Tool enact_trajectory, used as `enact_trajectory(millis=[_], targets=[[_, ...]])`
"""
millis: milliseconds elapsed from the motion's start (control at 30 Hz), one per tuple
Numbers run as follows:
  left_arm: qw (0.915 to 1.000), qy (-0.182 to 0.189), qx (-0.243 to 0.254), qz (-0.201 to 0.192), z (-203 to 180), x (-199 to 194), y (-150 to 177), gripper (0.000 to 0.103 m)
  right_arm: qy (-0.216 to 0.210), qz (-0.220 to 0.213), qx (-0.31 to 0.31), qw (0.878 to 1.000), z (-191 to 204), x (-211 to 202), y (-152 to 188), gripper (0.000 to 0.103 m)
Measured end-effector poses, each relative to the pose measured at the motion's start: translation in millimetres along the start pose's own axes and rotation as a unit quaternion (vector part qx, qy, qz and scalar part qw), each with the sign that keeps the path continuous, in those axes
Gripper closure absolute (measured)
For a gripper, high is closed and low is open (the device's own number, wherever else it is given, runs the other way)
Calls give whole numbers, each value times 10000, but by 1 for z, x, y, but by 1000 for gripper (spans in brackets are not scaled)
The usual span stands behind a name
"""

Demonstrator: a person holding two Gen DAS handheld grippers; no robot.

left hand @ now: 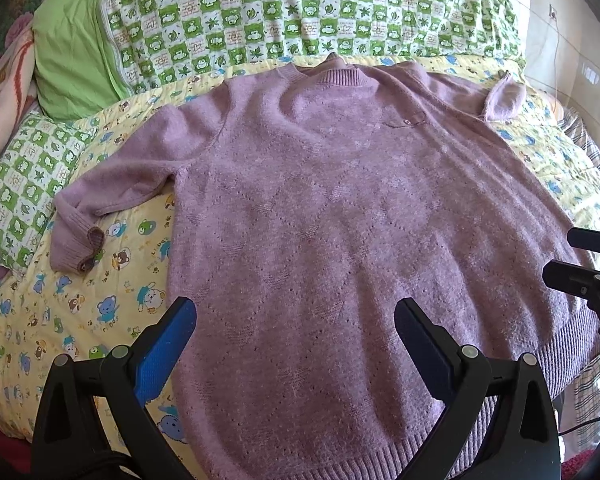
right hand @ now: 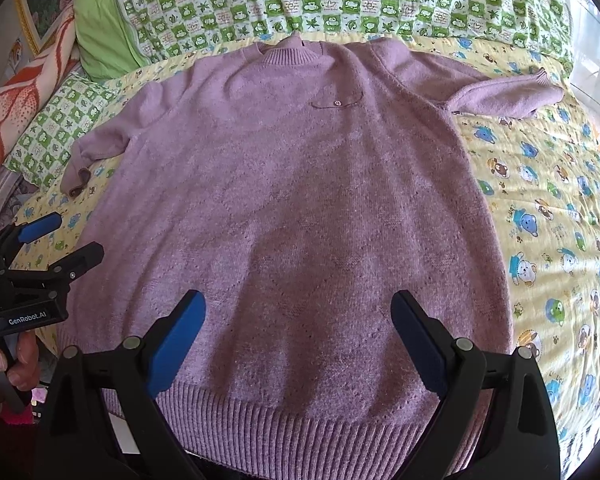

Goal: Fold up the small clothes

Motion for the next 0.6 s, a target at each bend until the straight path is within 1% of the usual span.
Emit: enact_trajectory(millis=[400,600], targets=[[10000,-20,31,-44,-6,4,-5,3,-26,36,30,10000,-3,3,0,9],[10000,28,6,-58,-11,6,-10,3,-41,34,46,10000,-5,3,-1,9]])
Point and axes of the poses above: each gripper's, at about its wrist camera, not at the fingertips, and x roughly the way its jaws point, z to its left, y to its underside, the point moved 9 cm from there along x, roughly the way its jaws point, and after that the axes turned 12 degrees about -z, right-handed, at the moved point
